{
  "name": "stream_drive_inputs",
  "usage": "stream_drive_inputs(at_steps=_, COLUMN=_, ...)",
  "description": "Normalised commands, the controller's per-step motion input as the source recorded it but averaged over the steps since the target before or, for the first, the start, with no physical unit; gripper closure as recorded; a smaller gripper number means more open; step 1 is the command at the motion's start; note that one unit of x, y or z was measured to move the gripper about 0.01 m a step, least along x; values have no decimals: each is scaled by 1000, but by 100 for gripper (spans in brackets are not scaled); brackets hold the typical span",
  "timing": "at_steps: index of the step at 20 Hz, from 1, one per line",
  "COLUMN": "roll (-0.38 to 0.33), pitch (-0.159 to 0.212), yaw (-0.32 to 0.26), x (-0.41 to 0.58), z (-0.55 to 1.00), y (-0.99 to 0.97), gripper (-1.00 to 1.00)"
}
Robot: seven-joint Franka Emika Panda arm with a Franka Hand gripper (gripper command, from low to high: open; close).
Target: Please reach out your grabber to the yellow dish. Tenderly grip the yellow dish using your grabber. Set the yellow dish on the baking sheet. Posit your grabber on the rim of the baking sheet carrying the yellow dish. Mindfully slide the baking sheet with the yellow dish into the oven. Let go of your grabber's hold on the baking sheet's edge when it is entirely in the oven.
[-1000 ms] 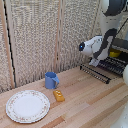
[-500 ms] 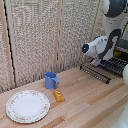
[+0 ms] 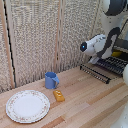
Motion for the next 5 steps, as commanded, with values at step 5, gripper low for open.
stream_drive_inputs(at_steps=5, roll=21, pitch=135, yaw=-178, x=310, z=215, y=252, gripper=-100)
